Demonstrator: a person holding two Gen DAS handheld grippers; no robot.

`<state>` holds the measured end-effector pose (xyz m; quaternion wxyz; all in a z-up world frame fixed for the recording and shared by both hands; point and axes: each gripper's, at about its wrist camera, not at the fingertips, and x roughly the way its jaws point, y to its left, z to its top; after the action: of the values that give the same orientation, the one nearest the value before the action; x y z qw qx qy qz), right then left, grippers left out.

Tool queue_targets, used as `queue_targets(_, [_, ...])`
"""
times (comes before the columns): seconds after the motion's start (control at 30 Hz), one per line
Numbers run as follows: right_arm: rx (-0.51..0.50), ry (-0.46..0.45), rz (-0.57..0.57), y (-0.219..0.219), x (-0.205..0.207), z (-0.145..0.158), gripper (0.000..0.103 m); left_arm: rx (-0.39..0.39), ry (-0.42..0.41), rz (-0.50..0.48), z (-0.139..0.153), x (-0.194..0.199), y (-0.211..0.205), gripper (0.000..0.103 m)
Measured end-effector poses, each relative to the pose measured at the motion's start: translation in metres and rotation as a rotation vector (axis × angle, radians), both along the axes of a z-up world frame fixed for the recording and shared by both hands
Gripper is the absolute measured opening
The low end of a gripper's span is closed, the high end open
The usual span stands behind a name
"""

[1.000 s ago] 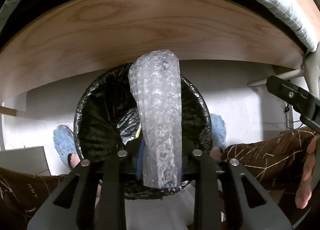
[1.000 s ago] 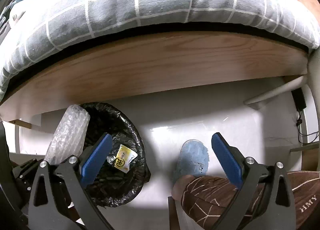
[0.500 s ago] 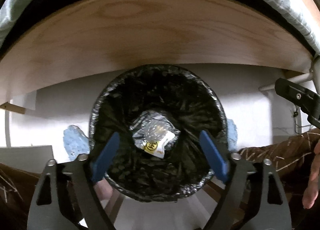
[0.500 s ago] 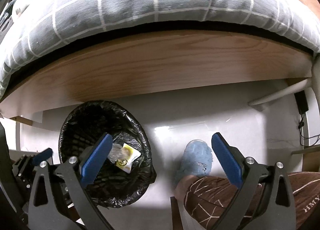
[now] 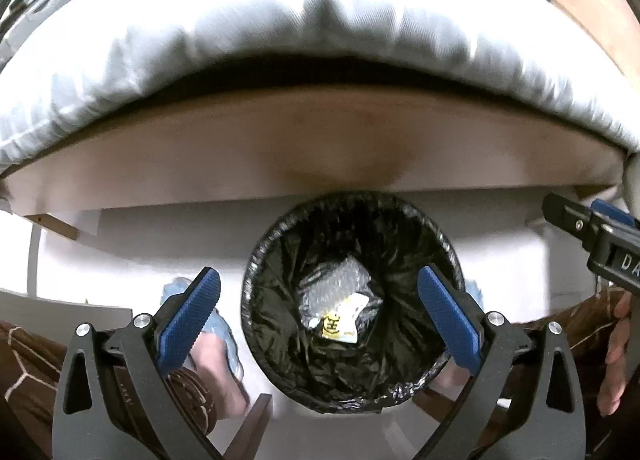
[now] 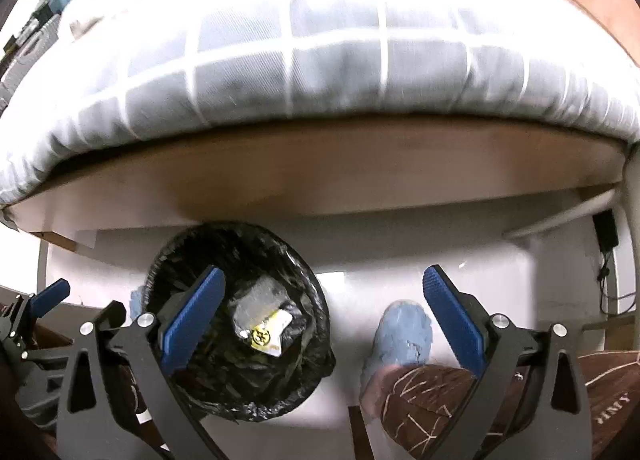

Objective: Collect trash
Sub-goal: 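Raise both open tools from the bin back toward the bed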

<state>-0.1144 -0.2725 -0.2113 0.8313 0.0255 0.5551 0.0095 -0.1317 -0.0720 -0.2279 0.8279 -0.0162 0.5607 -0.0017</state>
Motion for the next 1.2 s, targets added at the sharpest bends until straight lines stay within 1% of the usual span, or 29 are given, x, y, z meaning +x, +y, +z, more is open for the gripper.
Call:
queue_targets(0.2, [0.010,-0.087,0.006,0.003,-0.001,0.038,0.095,0.025,-0.078,0.055,0.037,0.002,0.012,0.097])
queue_targets(0.3, [0.005,-0.124,-0.001,0.002,0.000,0.054,0.095,0.016,-0.118,0.073,0.057,0.006,0.016,0.097])
queue_targets(0.43, [0.003,-0.180,-0.016,-0.001,0.000,0.079,0.095,0.003,-0.151,0.085,0.075,0.008,0.018,0.097])
queue_targets(0.63, [-0.020,-0.275,0.000,-0.001,-0.003,0.119,0.095,-0.013,-0.191,0.071,0.104,0.008,0.015,0.097])
queue_targets(0.73, [-0.010,-0.302,-0.005,-0.004,-0.002,0.136,0.095,-0.028,-0.203,0.053,0.117,0.014,0.011,0.097])
queue_targets(0.83, [0.001,-0.332,-0.004,-0.005,0.000,0.149,0.095,-0.032,-0.217,0.042,0.126,0.023,0.008,0.097])
queue_targets(0.93, [0.003,-0.344,0.005,-0.005,0.009,0.157,0.095,-0.050,-0.223,0.038,0.133,0.034,0.008,0.097])
queue_targets(1.0, [-0.001,-0.355,0.012,-0.005,0.014,0.162,0.095,-0.048,-0.234,0.039,0.139,0.045,0.009,0.097])
queue_targets(1.13, [-0.012,-0.368,0.025,-0.005,0.038,0.169,0.095,-0.039,-0.257,0.049,0.148,0.068,0.015,0.097])
queue_targets(1.2, [-0.006,-0.367,0.029,-0.007,0.052,0.169,0.095,-0.020,-0.276,0.055,0.150,0.084,0.021,0.097])
